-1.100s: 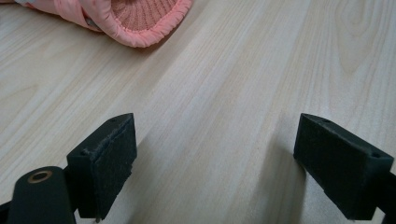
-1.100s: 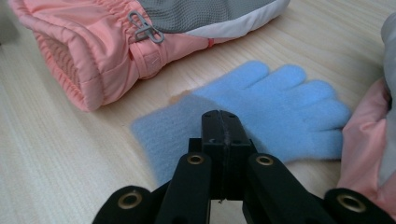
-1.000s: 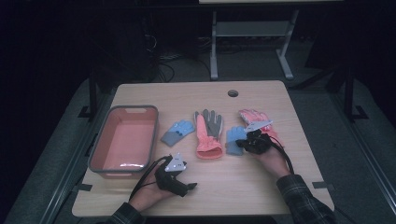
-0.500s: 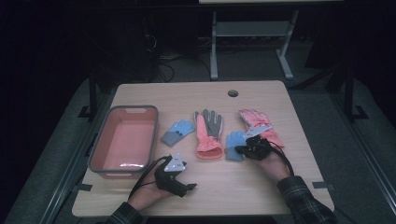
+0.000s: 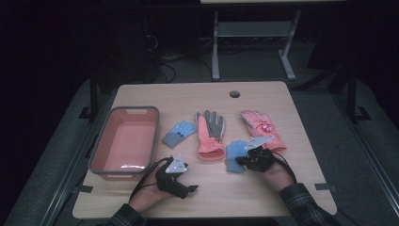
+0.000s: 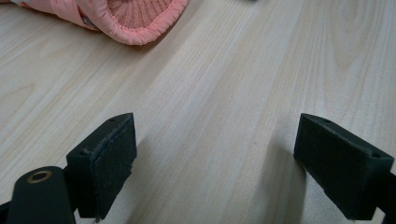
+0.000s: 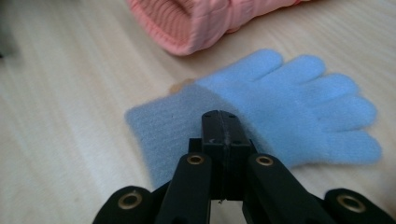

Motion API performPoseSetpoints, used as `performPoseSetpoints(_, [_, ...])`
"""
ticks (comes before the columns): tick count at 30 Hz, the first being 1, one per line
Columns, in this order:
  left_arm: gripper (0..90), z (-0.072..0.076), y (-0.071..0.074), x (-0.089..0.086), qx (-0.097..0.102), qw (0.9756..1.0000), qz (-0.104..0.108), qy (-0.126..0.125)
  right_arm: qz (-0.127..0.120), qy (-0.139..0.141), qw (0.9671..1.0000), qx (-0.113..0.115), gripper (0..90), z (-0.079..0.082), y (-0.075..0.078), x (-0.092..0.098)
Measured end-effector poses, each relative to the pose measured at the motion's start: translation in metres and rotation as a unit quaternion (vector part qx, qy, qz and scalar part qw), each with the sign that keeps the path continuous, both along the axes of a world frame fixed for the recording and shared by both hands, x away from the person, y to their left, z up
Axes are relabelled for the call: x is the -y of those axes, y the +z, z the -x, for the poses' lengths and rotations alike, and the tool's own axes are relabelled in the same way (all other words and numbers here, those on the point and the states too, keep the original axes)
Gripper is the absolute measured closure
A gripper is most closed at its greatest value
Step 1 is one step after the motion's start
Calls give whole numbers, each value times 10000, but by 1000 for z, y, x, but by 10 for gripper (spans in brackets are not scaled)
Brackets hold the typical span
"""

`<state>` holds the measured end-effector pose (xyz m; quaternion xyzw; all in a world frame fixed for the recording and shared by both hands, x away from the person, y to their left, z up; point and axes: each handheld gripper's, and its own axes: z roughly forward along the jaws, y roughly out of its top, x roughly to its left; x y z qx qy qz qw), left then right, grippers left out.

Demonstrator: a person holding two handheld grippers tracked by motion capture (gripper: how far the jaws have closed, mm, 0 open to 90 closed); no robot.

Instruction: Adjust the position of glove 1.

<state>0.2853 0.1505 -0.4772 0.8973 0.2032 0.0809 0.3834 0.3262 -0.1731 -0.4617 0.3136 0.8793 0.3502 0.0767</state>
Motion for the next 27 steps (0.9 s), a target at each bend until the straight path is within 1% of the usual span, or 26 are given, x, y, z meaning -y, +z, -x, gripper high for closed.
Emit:
performPoseSetpoints(1, [123,0,0,0,0,10000,0,0,0,0,10000,0,899,0,0,0])
performPoseSetpoints(3, [123,0,0,0,2,10000,-1,-1,-19,75,10000,-48,899,8,0,1])
performPoseSetpoints(5, [123,0,0,0,0,10000,-1,-1,-44,96,9999,-55,899,11,0,0])
performPoseSetpoints(6, [123,0,0,0,2,10000,-2,-3,-46,150,9999,-60,899,15,0,-1])
performPoseSetpoints(9, [123,0,0,0,1,10000,-2,-2,-49,209,9997,-79,899,20,1,-2])
performPoseSetpoints(10, [123,0,0,0,0,10000,-3,-2,-50,259,9996,-51,899,21,1,-2])
performPoseSetpoints(12, [123,0,0,0,2,10000,-3,-2,-76,257,9996,-68,899,23,1,-3])
performPoseSetpoints(13, [123,0,0,0,-7,10000,-9,1,-77,290,9995,-106,899,27,1,-4])
performPoseSetpoints(14, [123,0,0,0,-6,10000,-9,1,-73,346,9993,-82,899,28,1,-4])
performPoseSetpoints(15, [124,0,0,0,-4,10000,-8,-1,-101,343,9993,-119,899,31,2,-5])
performPoseSetpoints(21, [124,0,0,0,12,10000,12,2,-138,500,9986,-100,899,42,3,-8])
performPoseSetpoints(22, [123,0,0,0,12,10000,13,2,-148,490,9986,-134,899,45,4,-9])
performPoseSetpoints(27, [124,0,0,0,14,10000,21,12,-176,648,9976,-166,899,54,3,-13])
